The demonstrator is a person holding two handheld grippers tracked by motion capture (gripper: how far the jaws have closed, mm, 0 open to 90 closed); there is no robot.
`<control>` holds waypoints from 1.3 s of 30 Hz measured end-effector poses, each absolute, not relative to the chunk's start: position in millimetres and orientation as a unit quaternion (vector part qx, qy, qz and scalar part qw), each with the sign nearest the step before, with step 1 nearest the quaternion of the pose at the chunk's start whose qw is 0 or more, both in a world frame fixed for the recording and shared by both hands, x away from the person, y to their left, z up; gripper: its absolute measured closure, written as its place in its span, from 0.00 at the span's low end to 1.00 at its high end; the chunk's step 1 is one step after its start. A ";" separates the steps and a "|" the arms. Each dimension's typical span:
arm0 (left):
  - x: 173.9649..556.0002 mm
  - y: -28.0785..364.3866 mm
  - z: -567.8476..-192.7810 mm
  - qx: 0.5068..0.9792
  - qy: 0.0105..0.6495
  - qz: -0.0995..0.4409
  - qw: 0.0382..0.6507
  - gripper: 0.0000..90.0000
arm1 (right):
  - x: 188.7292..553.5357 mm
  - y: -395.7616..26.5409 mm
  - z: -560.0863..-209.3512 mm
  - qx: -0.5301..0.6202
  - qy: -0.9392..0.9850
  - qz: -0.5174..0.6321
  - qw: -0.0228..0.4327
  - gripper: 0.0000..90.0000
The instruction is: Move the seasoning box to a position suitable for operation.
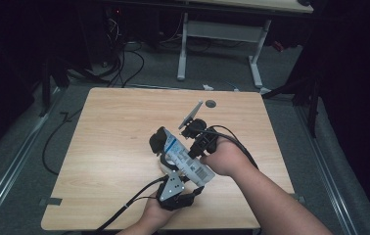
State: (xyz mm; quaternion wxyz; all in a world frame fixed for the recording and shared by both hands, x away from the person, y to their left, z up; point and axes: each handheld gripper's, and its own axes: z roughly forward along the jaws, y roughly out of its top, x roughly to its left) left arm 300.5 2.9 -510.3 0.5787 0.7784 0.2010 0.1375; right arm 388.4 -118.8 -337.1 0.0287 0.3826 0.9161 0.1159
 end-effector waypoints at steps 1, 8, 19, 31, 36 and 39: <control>300.3 3.1 -510.2 0.778 0.200 0.138 0.579 0.56 | 388.1 -118.0 -336.8 0.384 0.916 0.114 0.027 1.00; 300.1 7.5 -507.3 0.774 0.202 0.130 0.586 0.53 | 389.0 -117.8 -332.8 0.390 0.913 0.116 0.027 1.00; 296.9 23.9 -507.7 0.779 0.194 0.122 0.583 0.44 | 389.7 -118.9 -331.8 0.393 0.913 0.109 0.028 1.00; 301.9 70.7 -504.2 0.788 0.210 0.141 0.561 0.43 | 389.6 -118.6 -334.4 0.393 0.914 0.102 0.029 1.00; 309.4 109.9 -509.4 0.788 0.241 0.167 0.542 0.44 | 390.2 -121.0 -335.2 0.387 0.916 0.104 0.029 1.00; 313.2 132.1 -514.4 0.785 0.261 0.178 0.534 0.44 | 390.5 -120.8 -336.6 0.385 0.917 0.104 0.030 1.00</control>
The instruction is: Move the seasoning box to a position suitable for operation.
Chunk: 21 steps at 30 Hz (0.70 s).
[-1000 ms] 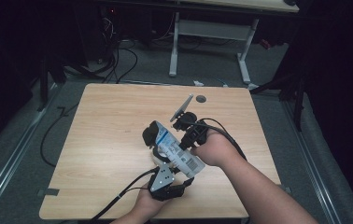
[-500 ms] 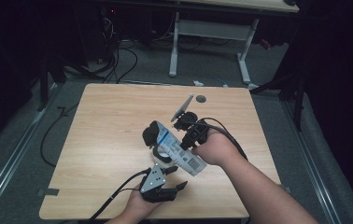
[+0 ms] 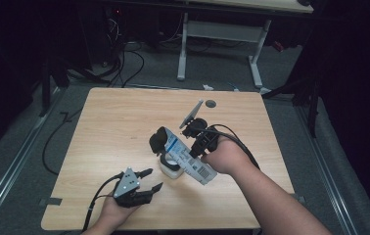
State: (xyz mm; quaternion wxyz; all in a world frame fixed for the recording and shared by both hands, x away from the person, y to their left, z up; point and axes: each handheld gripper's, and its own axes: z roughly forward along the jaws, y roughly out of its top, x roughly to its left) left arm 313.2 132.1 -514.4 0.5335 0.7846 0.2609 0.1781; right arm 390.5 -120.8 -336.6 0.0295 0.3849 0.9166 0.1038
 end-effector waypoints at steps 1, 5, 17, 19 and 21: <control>314.6 138.2 -515.3 0.785 0.266 0.182 0.530 0.45 | 390.7 -120.5 -337.0 0.386 0.916 0.104 0.028 1.00; 318.2 158.8 -517.9 0.783 0.283 0.190 0.520 0.45 | 391.2 -120.3 -337.2 0.393 0.914 0.100 0.027 1.00; 325.0 183.5 -517.4 0.758 0.330 0.195 0.528 0.45 | 388.2 -124.2 -337.7 0.391 0.914 0.104 0.030 1.00; 325.2 183.2 -518.1 0.760 0.330 0.195 0.525 0.45 | 386.5 -124.4 -337.6 0.401 0.910 0.103 0.025 1.00; 325.2 183.2 -518.1 0.759 0.329 0.195 0.526 0.45 | 387.1 -125.8 -338.0 0.392 0.914 0.103 0.028 1.00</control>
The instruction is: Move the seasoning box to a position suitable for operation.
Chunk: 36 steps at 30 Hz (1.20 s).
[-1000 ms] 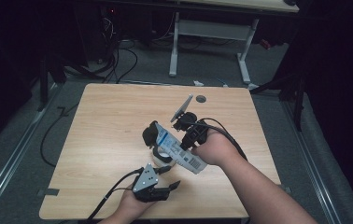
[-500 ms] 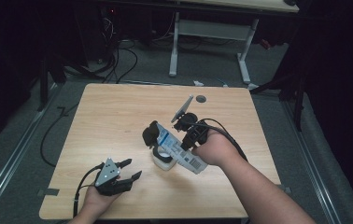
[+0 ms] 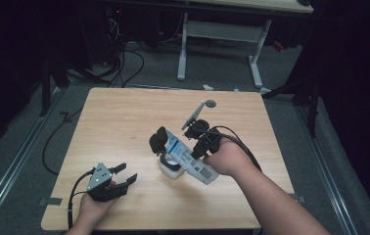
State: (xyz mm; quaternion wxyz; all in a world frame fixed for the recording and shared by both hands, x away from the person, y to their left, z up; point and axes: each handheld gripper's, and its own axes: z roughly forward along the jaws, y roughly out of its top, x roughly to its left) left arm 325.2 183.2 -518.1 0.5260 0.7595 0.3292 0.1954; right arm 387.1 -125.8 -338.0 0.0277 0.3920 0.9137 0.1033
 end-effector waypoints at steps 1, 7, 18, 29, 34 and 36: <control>325.2 183.3 -518.1 0.759 0.329 0.196 0.526 0.45 | 387.0 -126.4 -338.0 0.392 0.914 0.102 0.028 1.00; 326.1 184.0 -519.5 0.761 0.329 0.195 0.524 0.46 | 387.6 -130.3 -338.3 0.394 0.913 0.100 0.029 1.00; 326.0 183.6 -520.1 0.763 0.326 0.198 0.522 0.46 | 389.3 -147.7 -342.5 0.420 0.903 0.087 0.029 1.00; 326.8 185.2 -520.1 0.761 0.329 0.202 0.522 0.46 | 397.9 -173.1 -352.4 0.434 0.897 0.076 0.040 1.00; 327.3 185.4 -520.8 0.761 0.330 0.204 0.519 0.46 | 400.5 -182.1 -355.0 0.440 0.894 0.076 0.045 1.00; 327.3 186.0 -520.6 0.762 0.329 0.203 0.519 0.46 | 401.9 -186.7 -356.5 0.444 0.892 0.072 0.047 1.00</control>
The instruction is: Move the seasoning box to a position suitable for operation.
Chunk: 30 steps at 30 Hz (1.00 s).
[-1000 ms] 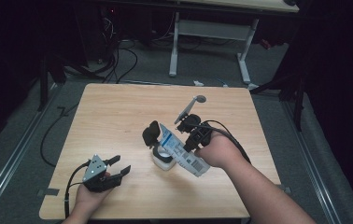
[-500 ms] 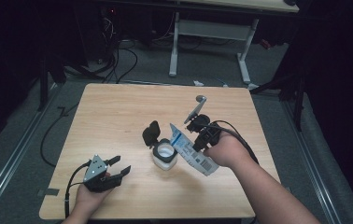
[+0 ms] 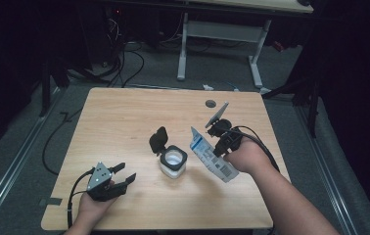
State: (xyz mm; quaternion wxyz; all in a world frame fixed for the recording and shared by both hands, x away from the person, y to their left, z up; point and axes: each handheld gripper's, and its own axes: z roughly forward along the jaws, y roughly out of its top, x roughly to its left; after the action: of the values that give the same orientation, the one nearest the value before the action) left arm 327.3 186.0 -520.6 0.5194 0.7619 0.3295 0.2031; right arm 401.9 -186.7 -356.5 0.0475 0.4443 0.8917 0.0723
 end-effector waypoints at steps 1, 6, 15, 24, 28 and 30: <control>327.3 186.2 -520.4 0.762 0.329 0.203 0.519 0.46 | 402.5 -188.9 -357.8 0.448 0.890 0.070 0.048 1.00; 327.8 186.8 -520.5 0.760 0.331 0.202 0.521 0.46 | 404.2 -200.3 -366.7 0.458 0.885 0.058 0.051 1.00; 327.6 187.3 -520.1 0.760 0.332 0.201 0.522 0.46 | 407.2 -222.5 -380.2 0.471 0.878 0.055 0.060 1.00; 327.3 187.6 -519.8 0.759 0.333 0.202 0.522 0.46 | 406.1 -241.1 -386.4 0.492 0.863 0.077 0.086 1.00; 327.3 188.7 -519.4 0.757 0.336 0.202 0.523 0.46 | 401.1 -246.5 -387.7 0.491 0.859 0.109 0.097 1.00; 327.6 189.6 -519.2 0.755 0.338 0.202 0.524 0.46 | 397.9 -248.8 -387.8 0.488 0.858 0.124 0.102 1.00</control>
State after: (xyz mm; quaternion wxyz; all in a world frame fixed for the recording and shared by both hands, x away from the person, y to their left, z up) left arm 327.6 189.6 -519.2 0.5241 0.7552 0.3382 0.2016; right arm 397.9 -248.8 -387.8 0.1025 0.4876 0.8582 0.1238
